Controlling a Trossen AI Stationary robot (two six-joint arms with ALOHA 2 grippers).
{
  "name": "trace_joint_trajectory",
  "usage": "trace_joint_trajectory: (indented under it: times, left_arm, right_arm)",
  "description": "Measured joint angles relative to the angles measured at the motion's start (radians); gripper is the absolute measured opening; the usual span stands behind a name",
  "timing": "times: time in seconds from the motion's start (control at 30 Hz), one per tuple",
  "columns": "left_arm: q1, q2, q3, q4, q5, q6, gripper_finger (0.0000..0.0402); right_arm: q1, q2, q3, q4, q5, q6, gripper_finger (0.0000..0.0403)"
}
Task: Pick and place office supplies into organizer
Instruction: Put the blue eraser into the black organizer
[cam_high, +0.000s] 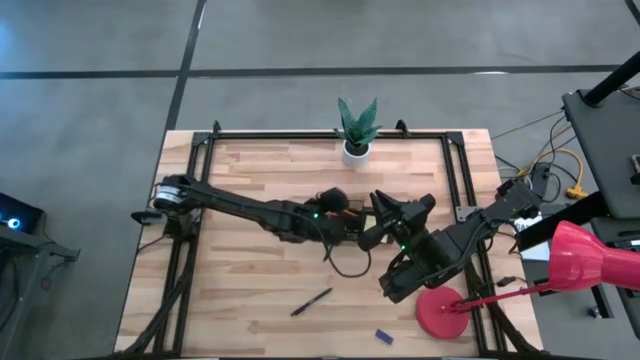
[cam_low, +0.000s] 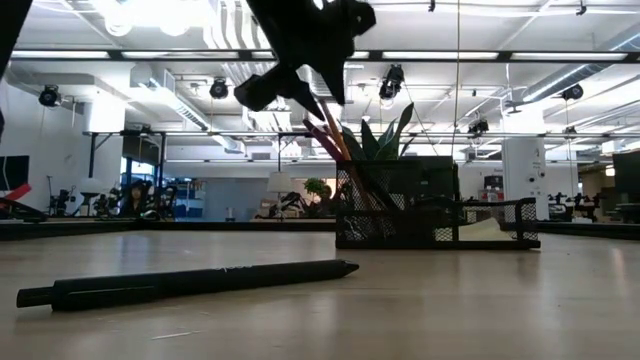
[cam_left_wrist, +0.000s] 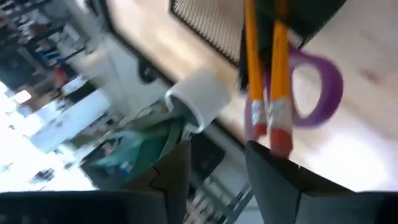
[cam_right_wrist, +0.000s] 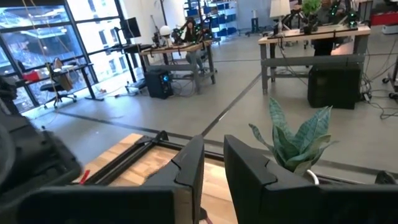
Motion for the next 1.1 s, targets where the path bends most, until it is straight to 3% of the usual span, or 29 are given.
trace_joint_trajectory:
  times: [0.13,0.3,0.4,0.47,0.53,0.63,0.73,0.97,1.1]
  left_arm:
    - [-0.031,-0.022,-0.001,-0.004,-0.125,0.000,0.0152]
    - [-0.058,-0.098,-0.001,-0.011,-0.150,-0.086,0.0154]
    - [-0.069,-0.156,-0.003,-0.060,-0.151,-0.252,0.0154]
    - [-0.078,-0.209,-0.003,-0.133,-0.145,-0.455,0.0154]
    - [-0.086,-0.260,-0.004,-0.240,-0.074,-0.719,0.0154]
    - [-0.093,-0.346,-0.042,-0.342,0.237,-1.164,0.0154]
    - [-0.104,-0.428,-0.138,-0.294,0.486,-1.403,0.0154]
    - [-0.172,-0.589,-0.437,-0.190,0.529,-1.628,0.0154]
    - [-0.188,-0.668,-0.582,-0.119,0.608,-1.778,0.0154]
  right_arm:
    - [0.000,0.000,-0.001,-0.001,0.000,-0.015,0.0054]
    - [0.000,0.000,-0.001,-0.001,0.000,-0.024,0.0054]
    - [0.001,0.000,-0.001,-0.001,-0.013,-0.024,0.0054]
    - [0.004,0.000,-0.001,-0.001,-0.089,-0.055,0.0054]
    - [0.004,0.000,-0.002,0.000,-0.253,-0.166,0.0054]
    - [0.004,0.018,-0.014,0.006,-0.506,-0.379,0.0054]
    - [0.007,0.063,-0.025,0.019,-0.668,-0.562,0.0054]
    - [0.006,0.203,-0.031,0.082,-0.831,-0.853,0.0054]
    - [0.012,0.287,-0.032,0.144,-0.907,-1.047,0.0054]
